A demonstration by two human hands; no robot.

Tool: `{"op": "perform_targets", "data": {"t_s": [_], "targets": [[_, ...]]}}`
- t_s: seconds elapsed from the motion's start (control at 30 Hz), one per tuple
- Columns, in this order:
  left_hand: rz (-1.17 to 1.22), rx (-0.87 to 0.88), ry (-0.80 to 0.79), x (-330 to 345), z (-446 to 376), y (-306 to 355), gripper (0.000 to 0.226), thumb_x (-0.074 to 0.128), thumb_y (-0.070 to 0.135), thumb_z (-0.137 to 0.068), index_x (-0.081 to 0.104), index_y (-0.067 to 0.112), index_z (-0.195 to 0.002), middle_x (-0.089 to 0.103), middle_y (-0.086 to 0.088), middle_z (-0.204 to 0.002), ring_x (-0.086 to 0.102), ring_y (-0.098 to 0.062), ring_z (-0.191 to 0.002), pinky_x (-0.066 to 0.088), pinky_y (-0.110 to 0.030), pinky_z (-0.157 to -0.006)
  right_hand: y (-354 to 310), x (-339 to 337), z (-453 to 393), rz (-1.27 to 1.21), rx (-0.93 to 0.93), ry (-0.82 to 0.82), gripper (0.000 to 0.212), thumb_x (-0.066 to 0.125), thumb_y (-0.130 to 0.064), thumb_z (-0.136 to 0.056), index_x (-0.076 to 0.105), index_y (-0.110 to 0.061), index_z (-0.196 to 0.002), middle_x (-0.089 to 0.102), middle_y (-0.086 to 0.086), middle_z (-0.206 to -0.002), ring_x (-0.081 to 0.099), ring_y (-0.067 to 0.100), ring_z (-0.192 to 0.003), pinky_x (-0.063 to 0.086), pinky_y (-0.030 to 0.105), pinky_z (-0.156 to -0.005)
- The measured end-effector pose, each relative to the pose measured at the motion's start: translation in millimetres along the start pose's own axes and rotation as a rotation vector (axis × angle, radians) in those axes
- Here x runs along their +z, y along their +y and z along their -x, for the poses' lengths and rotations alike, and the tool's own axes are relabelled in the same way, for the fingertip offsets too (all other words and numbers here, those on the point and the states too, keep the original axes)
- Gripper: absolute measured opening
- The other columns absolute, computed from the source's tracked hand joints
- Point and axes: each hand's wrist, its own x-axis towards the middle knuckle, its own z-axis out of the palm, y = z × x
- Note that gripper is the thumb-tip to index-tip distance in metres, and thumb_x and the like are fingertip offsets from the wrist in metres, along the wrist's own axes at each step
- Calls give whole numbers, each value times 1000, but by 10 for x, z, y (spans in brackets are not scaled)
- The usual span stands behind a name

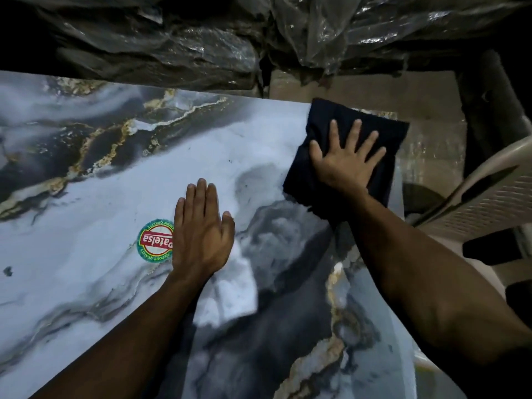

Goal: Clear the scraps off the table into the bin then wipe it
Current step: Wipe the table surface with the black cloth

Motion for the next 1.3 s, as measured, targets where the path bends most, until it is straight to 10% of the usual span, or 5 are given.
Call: {"op": "perform_targets", "data": {"t_s": [0.2,0.43,0.73,1.03,1.3], "targets": [[28,10,53,4,7,-8,59,25,30,-95,37,2,-145,31,-17,-155,26,-32,-145,20,-46,-119,-651,278,293,1,-305,145,67,28,-64,-91,36,-33,-150,24,17,-159,17,53,-143,10,65,-115],[14,-10,12,-23,4,14,63,21,32,-93,32,5,-148,26,-13,-158,21,-28,-147,14,-43,-120,-104,454,1210,-2,-167,113,68,28,-67,-90,26,-38,-152,11,8,-164,7,46,-147,1,61,-117],[13,4,-15,-71,-5,25,61,23,33,-94,32,4,-147,28,-16,-157,22,-31,-146,17,-44,-119,366,-6,-19,-56,119,45,75,15,-72,-90,5,-37,-155,-10,11,-164,-12,48,-146,-9,65,-113],[-10,14,-13,-74,-13,20,61,22,33,-95,34,1,-146,29,-18,-156,24,-33,-145,19,-46,-119,-163,-177,-761,57,-135,-9,74,14,-69,-92,5,-33,-156,-1,16,-163,-7,49,-146,-7,60,-116],[21,21,18,-41,10,11,59,24,30,-95,35,2,-146,30,-17,-155,25,-31,-145,19,-46,-119,-149,181,320,37,-262,65,71,26,-66,-93,22,-29,-154,11,17,-163,7,48,-147,4,56,-118]]}}
